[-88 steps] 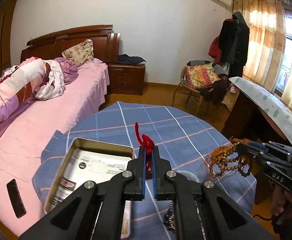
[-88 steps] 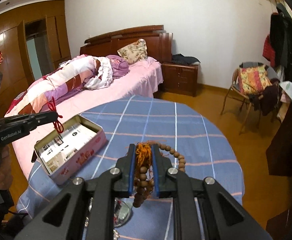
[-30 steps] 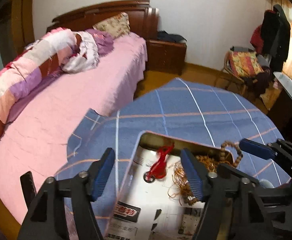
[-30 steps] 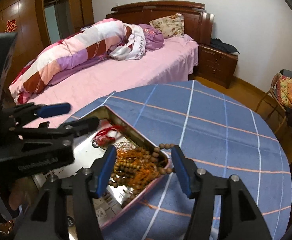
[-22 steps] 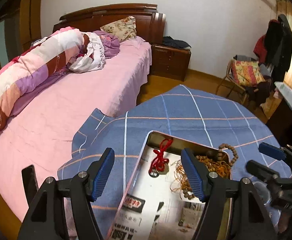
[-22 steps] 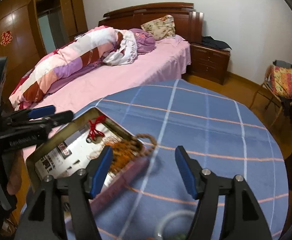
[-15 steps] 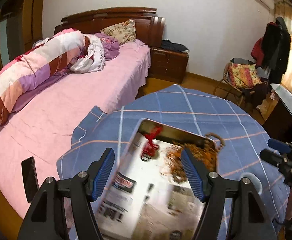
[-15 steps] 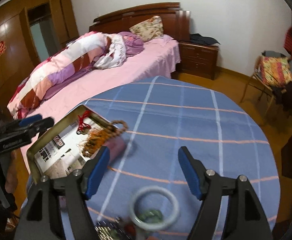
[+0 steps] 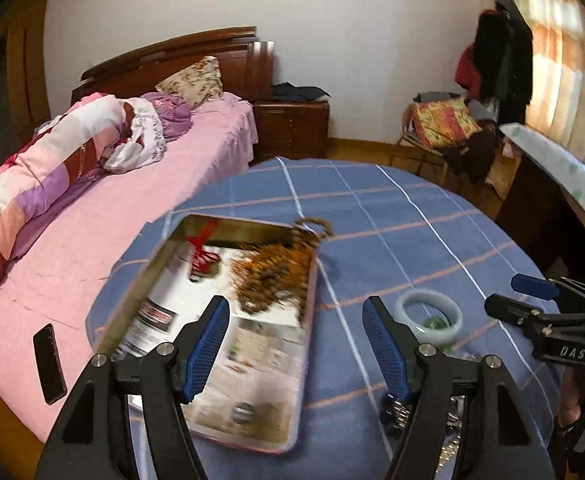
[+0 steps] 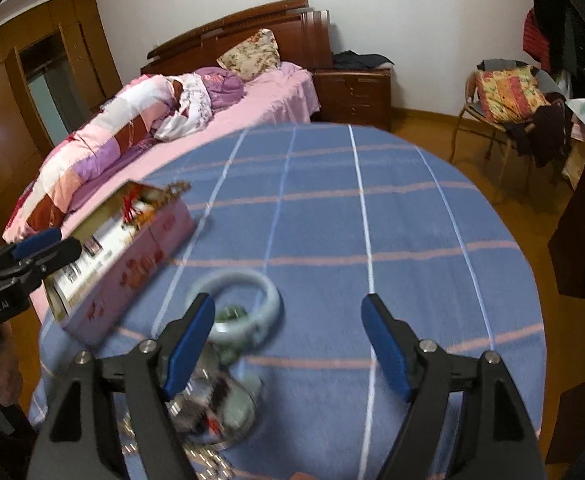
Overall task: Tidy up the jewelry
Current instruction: 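Move the left tool to the white jade bangle on the table, then grasp the white jade bangle with the left tool while the right tool grasps the silver bracelet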
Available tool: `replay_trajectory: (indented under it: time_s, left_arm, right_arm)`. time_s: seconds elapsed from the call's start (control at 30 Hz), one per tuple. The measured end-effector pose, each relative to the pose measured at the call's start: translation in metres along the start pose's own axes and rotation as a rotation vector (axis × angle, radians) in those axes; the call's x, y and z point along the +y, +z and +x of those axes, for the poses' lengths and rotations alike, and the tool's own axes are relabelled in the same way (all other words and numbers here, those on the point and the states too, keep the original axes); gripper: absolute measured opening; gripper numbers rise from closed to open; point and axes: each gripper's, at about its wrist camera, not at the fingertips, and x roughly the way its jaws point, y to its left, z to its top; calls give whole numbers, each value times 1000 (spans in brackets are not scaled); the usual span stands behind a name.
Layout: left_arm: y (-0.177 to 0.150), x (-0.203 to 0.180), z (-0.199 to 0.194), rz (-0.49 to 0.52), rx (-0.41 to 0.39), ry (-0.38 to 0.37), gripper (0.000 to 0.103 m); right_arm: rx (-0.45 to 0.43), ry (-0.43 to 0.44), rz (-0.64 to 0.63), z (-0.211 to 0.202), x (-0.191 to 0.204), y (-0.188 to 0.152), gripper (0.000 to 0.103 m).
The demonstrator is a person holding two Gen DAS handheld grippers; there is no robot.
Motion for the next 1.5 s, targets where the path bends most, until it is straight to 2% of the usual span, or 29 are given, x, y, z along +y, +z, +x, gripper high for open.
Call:
replay_trajectory:
  time_s: [0.3, 0.67, 0.77, 0.97, 1.03, 1.1, 1.17, 1.23, 1.33, 1.5]
  left_arm:
    - [3, -52, 30, 90, 52, -36, 69]
    - [3, -69, 81, 89, 181, -66, 69]
    - [1, -71, 85, 85, 205, -93, 57]
    - [-2, -79, 93, 93, 234, -108, 53]
    - [-2, -80, 96, 90, 249, -129, 43]
    - [-1, -80, 98, 79, 268, -163, 25]
    - [-1, -82, 100, 86, 278, -159, 16]
    - [-2, -81, 100, 79, 282, -174, 15]
    - [-2, -81, 94, 86, 265, -177, 13]
    - [3, -77, 78, 68, 219, -186, 11]
  right_arm:
    - [13, -25, 44, 2, -22, -21, 79]
    - [9, -11, 12, -4, -21, -35, 79]
    - [16, 0, -7, -6, -18, -39, 79]
    - [33, 10, -47, -2, -5, -42, 79]
    - [31, 13, -56, -2, -2, -42, 79]
    - [31, 12, -62, -2, -2, -42, 79]
    - [37, 10, -65, 0, 0, -43, 79]
    - [42, 12, -73, 2, 2, -44, 78]
    - [54, 15, -97, 6, 8, -45, 68]
    - [78, 23, -127, 10, 10, -45, 33]
